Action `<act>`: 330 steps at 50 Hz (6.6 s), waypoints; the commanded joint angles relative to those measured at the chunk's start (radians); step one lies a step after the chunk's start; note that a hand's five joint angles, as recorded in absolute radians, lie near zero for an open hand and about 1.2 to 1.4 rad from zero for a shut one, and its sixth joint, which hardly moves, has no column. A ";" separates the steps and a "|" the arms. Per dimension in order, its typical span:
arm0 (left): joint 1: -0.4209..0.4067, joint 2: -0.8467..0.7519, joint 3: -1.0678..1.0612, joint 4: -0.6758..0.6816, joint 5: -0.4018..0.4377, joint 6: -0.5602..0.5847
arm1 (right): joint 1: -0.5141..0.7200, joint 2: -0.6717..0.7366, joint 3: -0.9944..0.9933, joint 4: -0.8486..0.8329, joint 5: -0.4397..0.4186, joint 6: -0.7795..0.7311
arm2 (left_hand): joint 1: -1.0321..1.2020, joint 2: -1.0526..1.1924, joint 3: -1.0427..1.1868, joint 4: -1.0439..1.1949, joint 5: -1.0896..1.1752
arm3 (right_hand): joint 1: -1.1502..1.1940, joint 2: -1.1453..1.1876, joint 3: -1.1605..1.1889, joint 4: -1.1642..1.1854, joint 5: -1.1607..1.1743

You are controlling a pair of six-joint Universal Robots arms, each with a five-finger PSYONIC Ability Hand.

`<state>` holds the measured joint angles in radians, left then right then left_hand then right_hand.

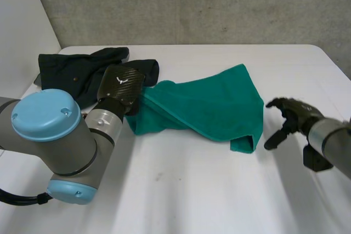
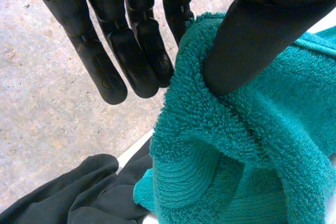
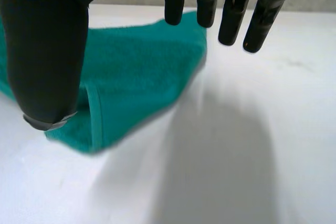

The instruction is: Fold the laundry.

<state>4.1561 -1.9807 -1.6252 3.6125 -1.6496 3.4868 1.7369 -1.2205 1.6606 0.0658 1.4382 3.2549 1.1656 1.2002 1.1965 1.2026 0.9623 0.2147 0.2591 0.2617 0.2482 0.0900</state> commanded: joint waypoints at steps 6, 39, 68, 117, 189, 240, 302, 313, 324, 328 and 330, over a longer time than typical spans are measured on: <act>-0.004 0.000 -0.007 0.000 0.001 -0.003 | -0.008 0.079 0.062 -0.156 -0.009 0.002 | 0.231 0.196 0.200 0.194 0.259 | 0.246 0.202 0.199 0.213 0.196; -0.002 0.025 -0.004 -0.005 -0.004 0.001 | 0.119 0.210 -0.185 -0.208 0.176 -0.066 | 0.231 0.196 0.200 0.194 0.259 | 1.182 1.137 1.135 1.148 1.132; 0.036 -0.045 0.221 -0.482 0.088 0.209 | 0.111 0.047 -0.449 0.470 0.071 -1.061 | 0.231 0.196 0.200 0.194 0.259 | 1.182 1.137 1.135 1.148 1.132; 0.030 -0.035 -0.176 0.155 0.005 0.247 | 0.161 0.022 -0.024 -0.129 -0.012 -0.946 | 0.231 0.196 0.200 0.194 0.259 | 1.182 1.137 1.135 1.148 1.132; 0.285 0.008 -0.223 -0.265 0.198 0.017 | -0.019 0.026 0.025 -0.161 -0.015 -0.909 | 0.231 0.196 0.200 0.194 0.259 | 1.182 1.137 1.135 1.148 1.132; 0.111 -0.378 0.427 -0.224 -0.099 0.290 | 0.058 0.314 -0.407 -0.242 0.162 -1.299 | 0.231 0.196 0.200 0.194 0.259 | 1.182 1.137 1.135 1.148 1.132; 0.041 -0.023 -0.105 0.086 -0.070 0.025 | -0.273 0.203 -0.012 -0.227 -0.182 -0.893 | -0.991 -1.026 -1.022 -1.028 -0.962 | 1.182 1.137 1.135 1.148 1.132; 0.039 -0.020 -0.110 0.086 -0.071 0.024 | -0.361 0.159 -0.027 -0.222 -0.164 -0.906 | -0.991 -1.026 -1.022 -1.028 -0.962 | 1.182 1.137 1.135 1.148 1.132; 0.039 -0.015 -0.110 0.086 -0.075 0.024 | -0.485 0.171 -0.165 -0.218 -0.004 -1.101 | -0.991 -1.026 -1.022 -1.028 -0.962 | 1.182 1.137 1.135 1.148 1.132; 0.038 -0.012 -0.110 0.086 -0.075 0.023 | -0.426 0.148 -0.183 -0.225 -0.012 -1.118 | -0.991 -1.026 -1.022 -1.028 -0.962 | 1.182 1.137 1.135 1.148 1.132; 0.038 -0.009 -0.110 0.086 -0.076 0.023 | -0.369 0.125 -0.193 -0.228 -0.015 -1.113 | -0.991 -1.026 -1.022 -1.028 -0.962 | 1.182 1.137 1.135 1.148 1.132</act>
<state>4.1956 -1.9946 -1.7351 3.6984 -1.7240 3.5105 1.2671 -1.0601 1.4983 -0.1563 1.4187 2.1666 0.1902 0.2050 0.2123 0.2035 0.0473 0.9835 1.1773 1.1822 1.1916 0.9910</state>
